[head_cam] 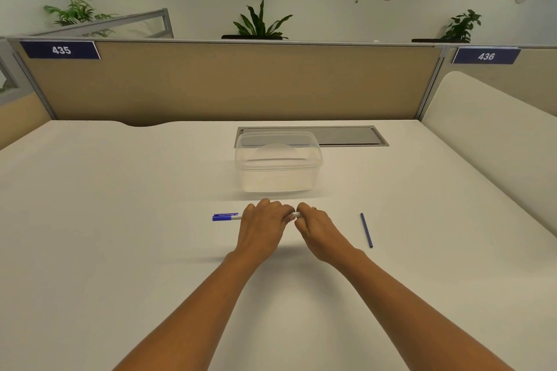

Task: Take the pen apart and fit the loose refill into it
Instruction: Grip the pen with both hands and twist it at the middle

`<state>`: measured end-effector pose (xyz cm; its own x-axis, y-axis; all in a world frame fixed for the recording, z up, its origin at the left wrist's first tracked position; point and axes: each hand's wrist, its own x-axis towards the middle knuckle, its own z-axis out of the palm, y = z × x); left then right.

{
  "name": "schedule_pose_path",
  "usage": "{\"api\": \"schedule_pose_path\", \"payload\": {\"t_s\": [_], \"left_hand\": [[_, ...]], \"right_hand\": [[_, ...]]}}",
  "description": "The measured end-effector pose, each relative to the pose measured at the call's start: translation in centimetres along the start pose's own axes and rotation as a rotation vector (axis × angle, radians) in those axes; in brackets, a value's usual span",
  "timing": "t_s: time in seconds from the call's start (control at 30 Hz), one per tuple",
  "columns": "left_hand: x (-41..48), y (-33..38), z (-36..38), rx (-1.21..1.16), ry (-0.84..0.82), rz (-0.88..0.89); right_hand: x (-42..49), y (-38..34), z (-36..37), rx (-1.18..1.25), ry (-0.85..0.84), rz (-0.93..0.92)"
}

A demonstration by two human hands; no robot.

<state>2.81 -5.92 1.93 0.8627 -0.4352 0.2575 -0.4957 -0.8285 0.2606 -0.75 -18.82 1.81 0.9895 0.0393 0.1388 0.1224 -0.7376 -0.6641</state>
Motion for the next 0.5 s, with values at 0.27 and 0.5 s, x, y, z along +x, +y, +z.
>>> {"api": "schedule_pose_path", "payload": {"t_s": [0.27,0.5], "left_hand": [[-0.10,-0.16,0.48,0.007,-0.015,0.013],[-0.24,-0.23,0.90,0.016,0.014,0.033]], "right_hand": [[-0.17,0.49,-0.38,-0.004,-0.070,-0.025],[-0.19,0.33,-0.10,0.003,-0.062,-0.006]]}}
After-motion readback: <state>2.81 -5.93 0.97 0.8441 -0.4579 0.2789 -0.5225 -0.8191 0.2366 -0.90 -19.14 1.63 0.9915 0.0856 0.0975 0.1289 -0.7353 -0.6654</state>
